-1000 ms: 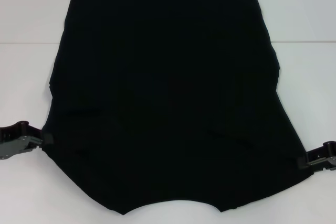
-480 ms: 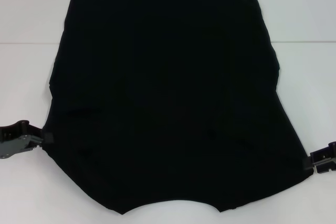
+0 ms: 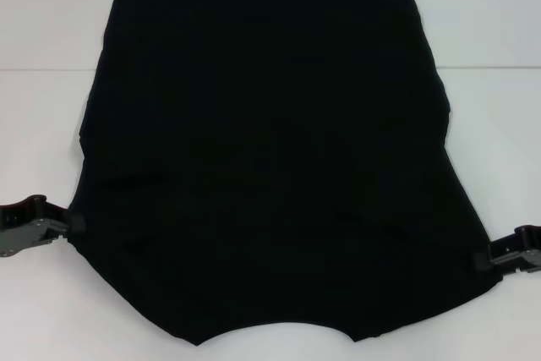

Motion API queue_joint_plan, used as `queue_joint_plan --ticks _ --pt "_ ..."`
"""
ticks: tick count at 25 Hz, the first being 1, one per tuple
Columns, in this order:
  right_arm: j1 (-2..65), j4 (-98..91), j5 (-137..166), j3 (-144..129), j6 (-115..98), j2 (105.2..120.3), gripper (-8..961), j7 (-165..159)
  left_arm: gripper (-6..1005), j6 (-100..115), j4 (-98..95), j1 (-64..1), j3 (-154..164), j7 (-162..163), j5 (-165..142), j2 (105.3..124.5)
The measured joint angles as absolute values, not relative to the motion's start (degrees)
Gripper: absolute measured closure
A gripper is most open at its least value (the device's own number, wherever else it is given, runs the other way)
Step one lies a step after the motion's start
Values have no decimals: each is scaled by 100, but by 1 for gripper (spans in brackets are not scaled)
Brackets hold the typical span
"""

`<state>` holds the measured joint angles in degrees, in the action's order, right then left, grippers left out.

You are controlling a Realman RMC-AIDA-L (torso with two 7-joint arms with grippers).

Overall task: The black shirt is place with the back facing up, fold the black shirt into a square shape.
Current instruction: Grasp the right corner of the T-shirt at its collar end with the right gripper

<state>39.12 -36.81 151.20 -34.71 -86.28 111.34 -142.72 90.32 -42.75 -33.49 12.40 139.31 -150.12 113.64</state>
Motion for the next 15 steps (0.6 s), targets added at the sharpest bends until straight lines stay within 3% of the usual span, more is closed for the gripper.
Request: queue_joint_plan --ticks 15 --pt "4080 -3626 15088 -3582 -8516 11291 506 -14225 944 9045 -4281 -3341 1239 13931 -15012 11365"
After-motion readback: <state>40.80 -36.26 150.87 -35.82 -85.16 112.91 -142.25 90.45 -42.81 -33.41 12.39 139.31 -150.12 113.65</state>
